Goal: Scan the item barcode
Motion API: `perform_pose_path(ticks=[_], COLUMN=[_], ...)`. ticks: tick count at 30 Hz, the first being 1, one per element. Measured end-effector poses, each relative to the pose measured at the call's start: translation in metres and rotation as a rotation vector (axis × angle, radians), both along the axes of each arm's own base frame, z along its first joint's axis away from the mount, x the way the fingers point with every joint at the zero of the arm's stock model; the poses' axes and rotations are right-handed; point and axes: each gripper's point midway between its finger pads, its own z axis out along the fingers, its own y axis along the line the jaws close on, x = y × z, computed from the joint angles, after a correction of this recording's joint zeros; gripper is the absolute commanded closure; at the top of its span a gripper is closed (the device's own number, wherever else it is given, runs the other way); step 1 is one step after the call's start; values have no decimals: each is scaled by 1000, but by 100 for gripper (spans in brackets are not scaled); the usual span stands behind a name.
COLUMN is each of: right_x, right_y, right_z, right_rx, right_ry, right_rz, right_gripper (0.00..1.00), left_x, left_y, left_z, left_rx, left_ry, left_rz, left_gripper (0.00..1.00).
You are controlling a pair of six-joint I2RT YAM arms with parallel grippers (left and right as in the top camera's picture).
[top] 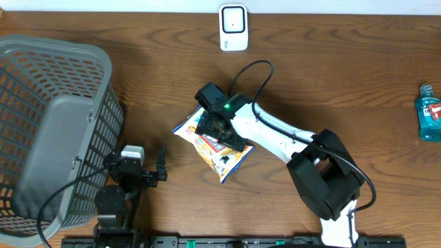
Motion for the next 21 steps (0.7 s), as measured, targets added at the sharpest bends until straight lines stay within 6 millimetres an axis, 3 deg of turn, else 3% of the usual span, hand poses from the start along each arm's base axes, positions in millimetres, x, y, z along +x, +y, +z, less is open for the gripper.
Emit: perform_pose_path(ticks=[6, 10, 14, 17, 21], right_x=[0, 11, 14, 8, -3], right_y=[-13, -8, 2, 10, 24], right_z=[10, 39, 75, 72, 44], right_rx=[-34, 50, 133, 139, 118], right_ry=[20, -14, -61, -44, 15], right_rz=[85, 74, 30, 11, 0], right_gripper=[1, 27, 30, 33, 32], left_x=[0, 0, 0, 0, 0], left_y=[0, 0, 0, 0, 0], left_z=[0, 0, 0, 0, 0], left_rx=[0, 0, 0, 0, 0], left_ry=[0, 0, 0, 0, 0], left_rz=[0, 0, 0, 0, 0], left_gripper=[2, 2, 2, 2, 2])
